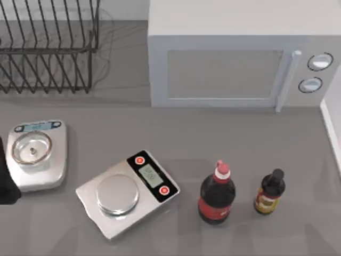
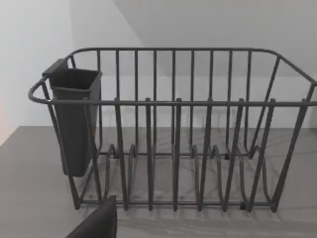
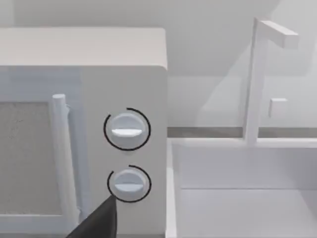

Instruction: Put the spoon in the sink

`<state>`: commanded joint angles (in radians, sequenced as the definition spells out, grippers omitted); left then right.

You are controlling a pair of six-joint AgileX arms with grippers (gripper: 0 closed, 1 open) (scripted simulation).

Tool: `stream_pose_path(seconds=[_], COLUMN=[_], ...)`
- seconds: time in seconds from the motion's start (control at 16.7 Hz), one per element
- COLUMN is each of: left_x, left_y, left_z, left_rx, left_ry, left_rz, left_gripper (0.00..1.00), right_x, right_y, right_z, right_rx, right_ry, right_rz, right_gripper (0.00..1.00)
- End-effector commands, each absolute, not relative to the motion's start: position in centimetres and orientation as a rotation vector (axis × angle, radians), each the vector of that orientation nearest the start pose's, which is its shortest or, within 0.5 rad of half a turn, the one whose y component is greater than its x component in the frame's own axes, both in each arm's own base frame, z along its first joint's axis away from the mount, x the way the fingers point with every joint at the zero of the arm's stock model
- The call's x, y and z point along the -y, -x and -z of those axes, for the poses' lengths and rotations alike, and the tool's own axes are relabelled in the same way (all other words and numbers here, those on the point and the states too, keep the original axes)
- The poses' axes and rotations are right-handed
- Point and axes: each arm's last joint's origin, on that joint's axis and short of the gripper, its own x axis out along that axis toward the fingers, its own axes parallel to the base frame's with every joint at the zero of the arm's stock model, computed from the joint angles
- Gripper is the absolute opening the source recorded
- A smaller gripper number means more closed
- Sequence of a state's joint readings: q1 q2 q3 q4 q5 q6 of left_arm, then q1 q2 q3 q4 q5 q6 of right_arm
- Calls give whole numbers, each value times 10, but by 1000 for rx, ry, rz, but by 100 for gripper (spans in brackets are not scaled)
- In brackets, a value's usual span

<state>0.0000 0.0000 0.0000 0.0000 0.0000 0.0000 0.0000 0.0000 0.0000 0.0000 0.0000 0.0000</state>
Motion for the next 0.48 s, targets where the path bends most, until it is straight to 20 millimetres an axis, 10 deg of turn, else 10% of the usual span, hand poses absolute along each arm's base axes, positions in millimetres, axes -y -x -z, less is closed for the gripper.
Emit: stream_pose_path(seconds=[0.48], left_x=[1], left_y=[-106], left_z=[-160], left_rx=[0], left_ry=[0], left_rz=[0], left_gripper=[100], right_x=[6], right_y=[-112], right_z=[-181], right_rx=[-261], right_ry=[-75], right_rz=[54], right_gripper=[100])
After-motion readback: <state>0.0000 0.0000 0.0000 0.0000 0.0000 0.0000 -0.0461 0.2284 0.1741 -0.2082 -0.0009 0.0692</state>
